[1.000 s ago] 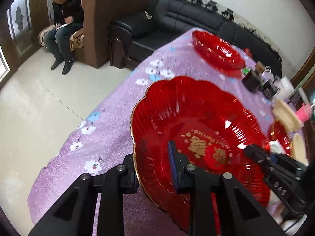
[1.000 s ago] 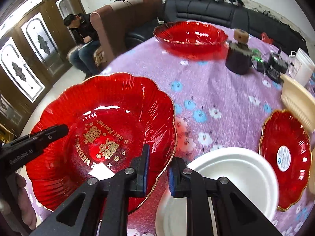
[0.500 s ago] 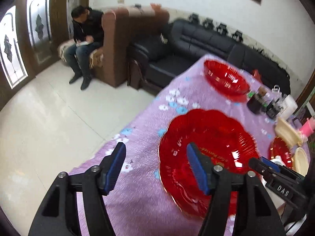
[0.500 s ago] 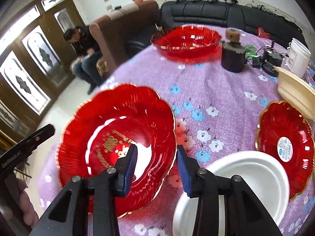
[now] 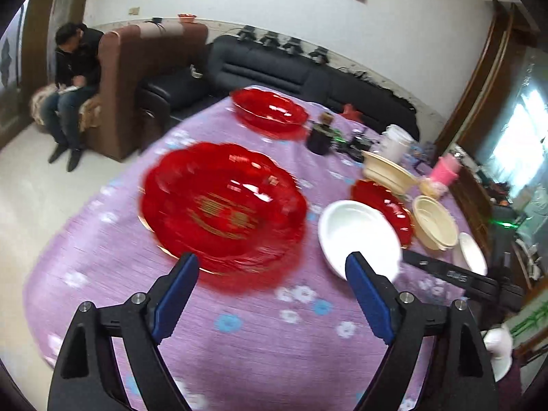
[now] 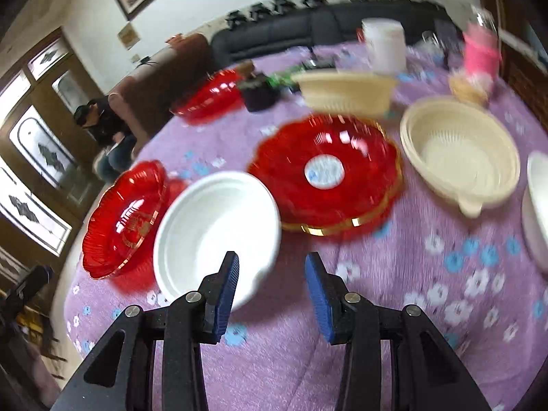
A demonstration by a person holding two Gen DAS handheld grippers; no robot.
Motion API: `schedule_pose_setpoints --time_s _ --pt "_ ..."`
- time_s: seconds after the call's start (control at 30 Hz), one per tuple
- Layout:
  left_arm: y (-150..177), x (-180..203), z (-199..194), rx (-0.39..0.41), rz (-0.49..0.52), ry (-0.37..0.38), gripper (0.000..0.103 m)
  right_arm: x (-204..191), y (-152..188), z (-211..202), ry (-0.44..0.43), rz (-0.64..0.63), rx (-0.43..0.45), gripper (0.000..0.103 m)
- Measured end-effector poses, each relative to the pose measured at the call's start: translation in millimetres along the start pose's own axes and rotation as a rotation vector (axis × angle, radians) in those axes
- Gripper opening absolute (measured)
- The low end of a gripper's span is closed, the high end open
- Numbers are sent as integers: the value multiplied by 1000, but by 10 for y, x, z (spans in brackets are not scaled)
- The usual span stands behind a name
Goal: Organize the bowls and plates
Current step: 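Grasp the rim of the white bowl with both grippers and lift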
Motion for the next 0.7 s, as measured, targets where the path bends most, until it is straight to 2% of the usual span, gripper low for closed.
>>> schedule_pose_setpoints --time_s 0.13,0.23,0.27,0.3,0.37,0.47,0.57,0.63,0.7 --pt "175 94 58 -13 47 -55 87 -86 -17 239 -75 60 -31 44" --pt "260 116 11 -50 85 -66 87 -153 -32 434 -88 73 -56 42" --pt "275 116 -18 -56 88 -63 87 -173 -14 493 -86 69 -62 26" --pt "279 102 -40 -55 89 -63 87 -186 -3 517 -92 66 -70 17" --pt "295 61 -112 -38 88 -66 87 -204 20 488 -148 63 -66 11" --pt "274 100 -67 -47 93 -64 87 -155 133 349 -166 32 -76 9" --pt "310 243 29 -77 106 -32 87 -27 268 203 -195 34 -131 9" --pt "357 375 110 -100 125 -14 87 97 372 114 -259 81 -192 9" --pt "405 504 201 -118 143 -5 87 223 434 26 -315 126 -218 9"
Point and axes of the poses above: each gripper's, at about its wrist camera, not at the fingertips, and z roughly the way its jaws point, x to its right, y to its underside, the point moved 4 cm from there along z, roughly the way its jaws point, and after that the axes turned 11 degrees about -z, right-handed, at the moved point
